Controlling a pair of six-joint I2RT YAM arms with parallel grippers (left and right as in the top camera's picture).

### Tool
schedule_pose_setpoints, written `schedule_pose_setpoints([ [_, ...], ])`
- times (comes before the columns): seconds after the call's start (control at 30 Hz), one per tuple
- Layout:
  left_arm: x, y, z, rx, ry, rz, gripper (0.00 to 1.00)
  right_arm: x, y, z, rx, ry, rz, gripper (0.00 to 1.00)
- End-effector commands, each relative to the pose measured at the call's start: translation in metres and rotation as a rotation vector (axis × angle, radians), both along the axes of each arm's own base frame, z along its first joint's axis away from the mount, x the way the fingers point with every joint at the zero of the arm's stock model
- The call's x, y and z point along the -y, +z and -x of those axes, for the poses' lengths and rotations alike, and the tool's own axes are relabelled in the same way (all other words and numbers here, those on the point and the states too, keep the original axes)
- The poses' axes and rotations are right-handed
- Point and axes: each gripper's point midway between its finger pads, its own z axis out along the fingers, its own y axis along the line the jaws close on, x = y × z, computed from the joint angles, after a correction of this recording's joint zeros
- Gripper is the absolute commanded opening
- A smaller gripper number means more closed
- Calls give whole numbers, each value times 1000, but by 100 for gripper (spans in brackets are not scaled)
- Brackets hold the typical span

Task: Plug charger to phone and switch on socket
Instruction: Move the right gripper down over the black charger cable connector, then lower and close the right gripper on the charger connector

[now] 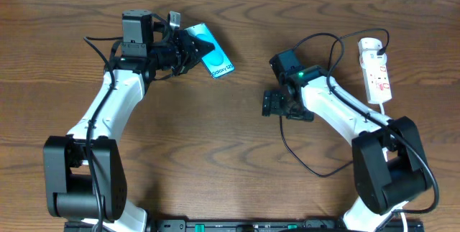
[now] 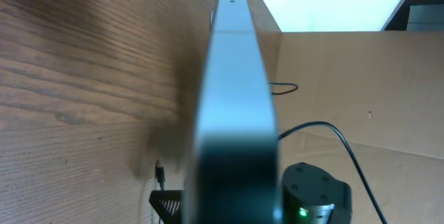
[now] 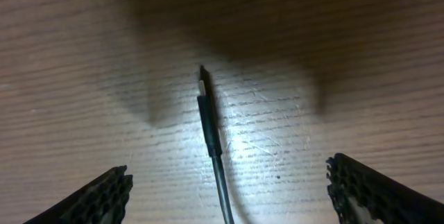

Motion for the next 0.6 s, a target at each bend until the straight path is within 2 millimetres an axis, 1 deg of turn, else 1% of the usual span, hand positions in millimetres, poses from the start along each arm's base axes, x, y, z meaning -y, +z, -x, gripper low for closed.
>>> schedule_pose_setpoints([
  [0.0,3,1,3,21,-30,6,7,-1,-9,1,-12,-17,17,82],
  [0.1,3,1,3,21,-30,6,7,-2,-11,-1,-10,-21,15,78],
  [0.33,3,1,3,21,-30,6,7,-3,-13,-3,-5,-19,13,73],
  [0.57,3,1,3,21,-30,6,7,-1,-13,-6,10,-2,26,73],
])
